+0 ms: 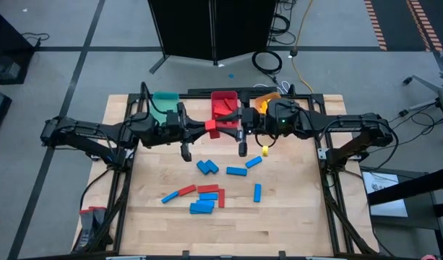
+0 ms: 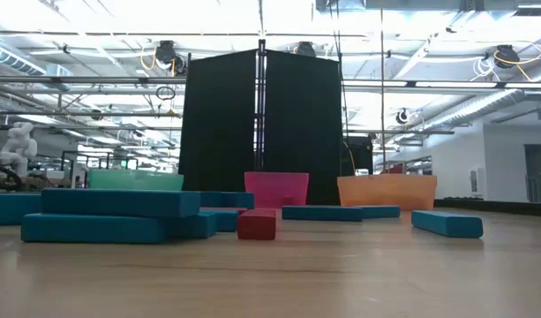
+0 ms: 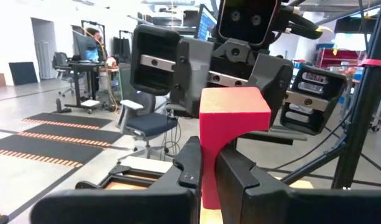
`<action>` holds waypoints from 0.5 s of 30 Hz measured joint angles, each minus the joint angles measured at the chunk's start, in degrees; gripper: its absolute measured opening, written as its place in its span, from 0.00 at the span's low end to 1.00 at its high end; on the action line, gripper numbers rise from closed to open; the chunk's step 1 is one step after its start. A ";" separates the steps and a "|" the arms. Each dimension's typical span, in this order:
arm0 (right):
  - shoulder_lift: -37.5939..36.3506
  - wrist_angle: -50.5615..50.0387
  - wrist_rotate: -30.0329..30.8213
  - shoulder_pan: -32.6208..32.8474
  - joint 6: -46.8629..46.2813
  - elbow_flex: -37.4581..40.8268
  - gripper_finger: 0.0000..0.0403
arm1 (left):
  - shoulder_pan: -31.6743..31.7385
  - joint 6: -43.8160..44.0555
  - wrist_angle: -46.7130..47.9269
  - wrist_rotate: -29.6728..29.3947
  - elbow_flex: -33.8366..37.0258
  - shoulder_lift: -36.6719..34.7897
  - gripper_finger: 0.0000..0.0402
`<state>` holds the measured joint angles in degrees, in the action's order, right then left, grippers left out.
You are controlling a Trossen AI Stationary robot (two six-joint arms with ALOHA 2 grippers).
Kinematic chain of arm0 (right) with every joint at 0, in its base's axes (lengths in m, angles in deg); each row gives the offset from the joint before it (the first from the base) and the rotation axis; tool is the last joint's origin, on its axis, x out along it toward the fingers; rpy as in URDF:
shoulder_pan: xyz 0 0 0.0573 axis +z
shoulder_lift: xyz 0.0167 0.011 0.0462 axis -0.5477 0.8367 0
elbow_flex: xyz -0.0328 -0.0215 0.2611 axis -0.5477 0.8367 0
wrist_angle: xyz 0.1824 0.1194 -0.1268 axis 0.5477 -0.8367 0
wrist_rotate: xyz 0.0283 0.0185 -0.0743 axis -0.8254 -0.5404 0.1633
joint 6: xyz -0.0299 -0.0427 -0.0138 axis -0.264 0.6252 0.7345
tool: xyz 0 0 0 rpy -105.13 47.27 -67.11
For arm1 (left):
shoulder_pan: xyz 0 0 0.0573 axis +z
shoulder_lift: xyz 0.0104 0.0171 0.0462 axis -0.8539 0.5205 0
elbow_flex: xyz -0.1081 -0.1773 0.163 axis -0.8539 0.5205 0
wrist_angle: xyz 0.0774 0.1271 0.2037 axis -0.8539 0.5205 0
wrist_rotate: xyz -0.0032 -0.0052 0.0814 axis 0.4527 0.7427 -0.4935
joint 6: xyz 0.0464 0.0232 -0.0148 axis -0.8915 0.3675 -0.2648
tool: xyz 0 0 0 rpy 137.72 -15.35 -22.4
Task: Sort blocks
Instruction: Put the red block into the red bin
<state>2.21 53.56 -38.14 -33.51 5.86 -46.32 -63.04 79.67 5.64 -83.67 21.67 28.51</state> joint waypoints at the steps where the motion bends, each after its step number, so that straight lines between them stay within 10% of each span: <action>1: 0.00 -0.08 -0.03 0.00 0.31 0.00 0.21 | 0.00 0.00 0.00 0.00 0.00 0.00 0.06; 5: 0.00 -0.56 -0.58 -0.07 2.00 0.00 0.03 | 0.00 -0.02 0.33 0.00 0.02 0.00 0.06; 15: 0.00 -0.91 -1.14 -0.09 2.70 0.00 0.00 | -0.02 -0.07 0.46 0.00 0.09 0.07 0.06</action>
<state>2.21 52.64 -39.27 -33.59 8.56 -46.32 -63.06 79.60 6.10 -83.67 21.76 28.58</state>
